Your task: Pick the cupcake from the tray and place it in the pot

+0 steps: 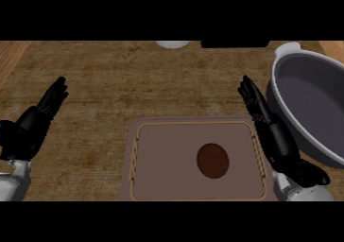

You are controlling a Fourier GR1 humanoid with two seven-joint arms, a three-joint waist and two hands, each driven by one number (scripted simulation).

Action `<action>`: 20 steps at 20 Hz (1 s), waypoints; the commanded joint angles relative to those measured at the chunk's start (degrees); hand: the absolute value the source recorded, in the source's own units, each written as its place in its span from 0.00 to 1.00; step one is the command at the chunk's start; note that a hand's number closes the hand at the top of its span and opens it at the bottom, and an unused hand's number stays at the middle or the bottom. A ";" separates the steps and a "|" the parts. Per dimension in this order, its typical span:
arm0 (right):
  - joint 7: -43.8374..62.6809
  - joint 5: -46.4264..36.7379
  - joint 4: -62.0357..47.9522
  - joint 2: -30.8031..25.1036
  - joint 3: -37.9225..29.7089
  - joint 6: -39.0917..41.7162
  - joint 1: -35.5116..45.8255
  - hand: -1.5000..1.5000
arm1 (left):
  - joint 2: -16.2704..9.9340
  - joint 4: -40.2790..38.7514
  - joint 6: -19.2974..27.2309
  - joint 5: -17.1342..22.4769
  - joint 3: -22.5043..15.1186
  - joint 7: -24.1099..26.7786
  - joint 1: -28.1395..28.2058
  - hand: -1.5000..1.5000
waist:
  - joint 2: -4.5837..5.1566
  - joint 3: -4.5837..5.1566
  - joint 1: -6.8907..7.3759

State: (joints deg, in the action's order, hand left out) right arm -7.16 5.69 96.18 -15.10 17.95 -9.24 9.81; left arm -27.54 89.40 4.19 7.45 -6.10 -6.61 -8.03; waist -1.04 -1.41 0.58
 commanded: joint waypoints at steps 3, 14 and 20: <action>-5.39 3.24 -9.87 -2.81 -7.61 5.87 4.24 1.00 | 4.38 0.49 5.96 -0.68 3.49 0.06 -1.03 0.50 | 1.20 1.37 -0.08; -26.47 -6.12 -23.83 -4.59 -11.55 3.88 4.66 0.00 | 8.79 1.27 7.72 4.29 7.79 -4.18 -5.19 0.50 | 1.08 1.38 -0.53; -15.84 -7.74 -9.73 -11.79 -8.60 12.11 0.92 0.00 | 7.59 4.05 7.39 4.26 10.09 -6.06 -3.81 0.50 | 0.85 1.45 -0.90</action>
State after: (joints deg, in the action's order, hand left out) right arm -27.89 -0.58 80.18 -24.02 7.28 -0.72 12.43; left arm -19.04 92.80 12.04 11.17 2.11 -11.62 -11.33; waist -0.07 0.02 -0.04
